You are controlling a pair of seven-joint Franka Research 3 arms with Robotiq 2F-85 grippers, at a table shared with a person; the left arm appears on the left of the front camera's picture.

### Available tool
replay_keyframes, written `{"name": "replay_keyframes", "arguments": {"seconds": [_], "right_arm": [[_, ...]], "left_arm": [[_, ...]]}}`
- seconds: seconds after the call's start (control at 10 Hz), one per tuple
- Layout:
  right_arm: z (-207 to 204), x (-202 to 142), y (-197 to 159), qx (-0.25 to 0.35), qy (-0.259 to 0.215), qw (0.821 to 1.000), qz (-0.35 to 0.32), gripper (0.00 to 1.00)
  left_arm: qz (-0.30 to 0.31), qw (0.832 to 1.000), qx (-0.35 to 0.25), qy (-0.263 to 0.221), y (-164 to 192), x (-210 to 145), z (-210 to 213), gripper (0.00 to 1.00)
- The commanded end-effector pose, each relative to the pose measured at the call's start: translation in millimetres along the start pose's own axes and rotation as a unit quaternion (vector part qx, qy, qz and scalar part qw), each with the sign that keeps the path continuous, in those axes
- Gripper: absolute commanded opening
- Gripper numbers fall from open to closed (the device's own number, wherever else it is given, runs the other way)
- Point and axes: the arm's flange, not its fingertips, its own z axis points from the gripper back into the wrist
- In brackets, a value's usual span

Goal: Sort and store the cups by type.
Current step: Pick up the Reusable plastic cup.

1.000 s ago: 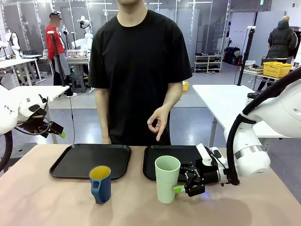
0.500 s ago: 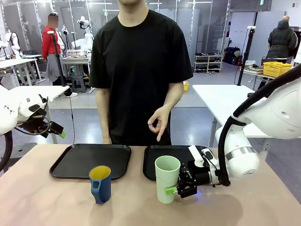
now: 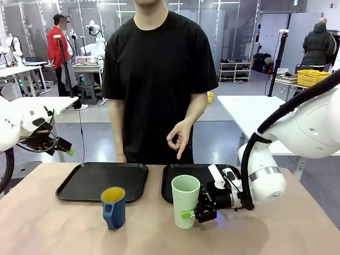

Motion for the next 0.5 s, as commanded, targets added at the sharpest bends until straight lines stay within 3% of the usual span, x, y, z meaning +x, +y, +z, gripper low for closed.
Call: {"name": "replay_keyframes", "arguments": {"seconds": [0.0,0.1,0.2,0.4], "right_arm": [[-2.5,-10.0,3.5,-0.024,-0.008,0.999,0.028,0.82],[-2.2,-10.3,4.4,-0.023,-0.007,0.999,0.028,0.63],[-2.8,-8.4,4.7,-0.02,-0.008,0.999,0.031,0.77],[-7.9,19.8,7.7,-0.027,-0.001,0.999,0.025,0.77]], "left_arm": [[0.004,1.0,-0.001,-0.003,0.1,1.1,0.8,1.0],[0.004,1.0,-0.001,-0.003,0.1,1.1,0.8,1.0],[0.004,1.0,-0.001,-0.003,0.1,1.1,0.8,1.0],[0.004,1.0,-0.001,-0.003,0.1,1.1,0.8,1.0]]}}
